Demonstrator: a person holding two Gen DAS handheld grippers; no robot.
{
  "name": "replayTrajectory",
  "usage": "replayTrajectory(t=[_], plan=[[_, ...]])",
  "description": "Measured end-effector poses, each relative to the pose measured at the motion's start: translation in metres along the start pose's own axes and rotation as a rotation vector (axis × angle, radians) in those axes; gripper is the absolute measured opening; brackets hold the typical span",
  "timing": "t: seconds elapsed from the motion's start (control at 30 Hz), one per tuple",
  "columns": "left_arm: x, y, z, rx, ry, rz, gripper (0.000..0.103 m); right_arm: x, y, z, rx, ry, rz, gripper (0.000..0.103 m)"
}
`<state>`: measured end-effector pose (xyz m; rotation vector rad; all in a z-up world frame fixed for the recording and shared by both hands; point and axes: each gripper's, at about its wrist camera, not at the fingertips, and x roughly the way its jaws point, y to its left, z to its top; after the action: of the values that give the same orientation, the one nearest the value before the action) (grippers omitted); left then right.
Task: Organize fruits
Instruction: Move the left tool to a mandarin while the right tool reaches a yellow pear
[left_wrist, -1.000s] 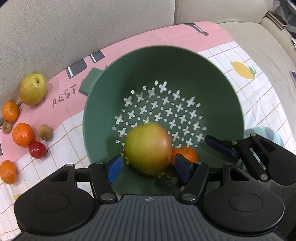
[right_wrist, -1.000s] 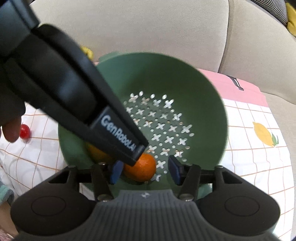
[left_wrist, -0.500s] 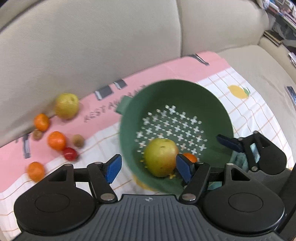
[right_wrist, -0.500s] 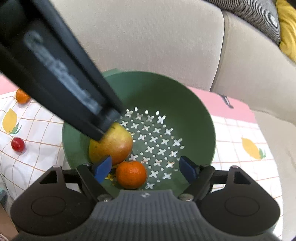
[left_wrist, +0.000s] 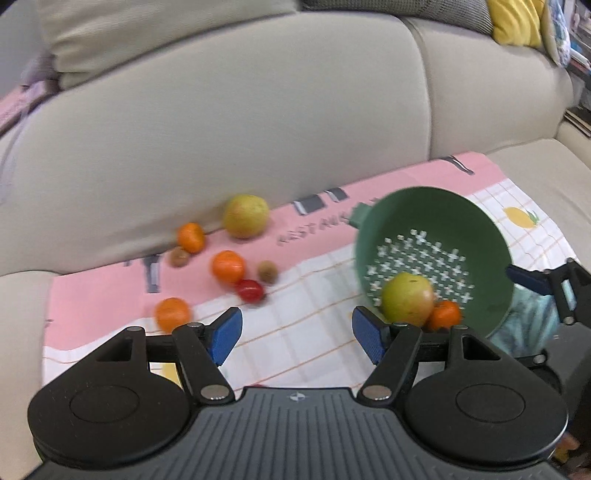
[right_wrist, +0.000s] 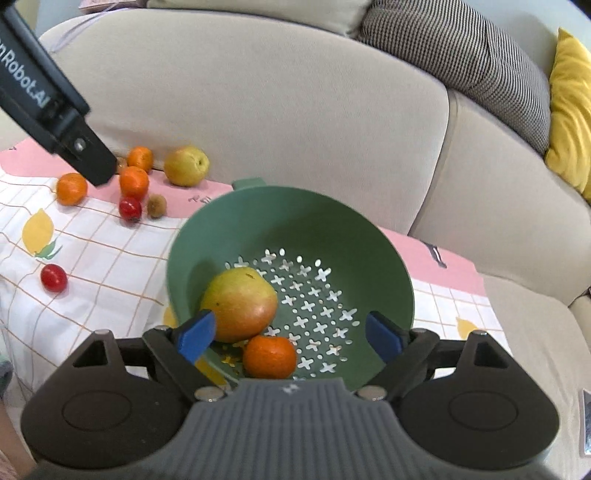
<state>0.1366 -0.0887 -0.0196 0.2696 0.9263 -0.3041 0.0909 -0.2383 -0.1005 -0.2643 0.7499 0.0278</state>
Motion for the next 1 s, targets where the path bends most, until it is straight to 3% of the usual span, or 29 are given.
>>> replayTrajectory(t=[0.13, 0.47, 0.7, 1.0], plan=[[-0.015, 0.023, -0.008, -0.022, -0.061, 0.023, 0.08, -0.008, 0.003, 0.004, 0.014, -0.015, 0.023, 0.085], [-0.033, 0.082, -0.023, -0.065, -0.172, 0.141, 0.08, -0.017, 0.026, 0.044, 0.126, -0.017, 0.208, 0.086], [-0.028, 0.118, -0.031, -0.163, -0.183, 0.148, 0.08, -0.007, 0.052, 0.07, 0.143, -0.012, 0.281, 0.086], [-0.002, 0.128, -0.027, -0.196, -0.171, 0.088, 0.08, 0.018, 0.061, 0.086, 0.131, -0.049, 0.282, 0.086]])
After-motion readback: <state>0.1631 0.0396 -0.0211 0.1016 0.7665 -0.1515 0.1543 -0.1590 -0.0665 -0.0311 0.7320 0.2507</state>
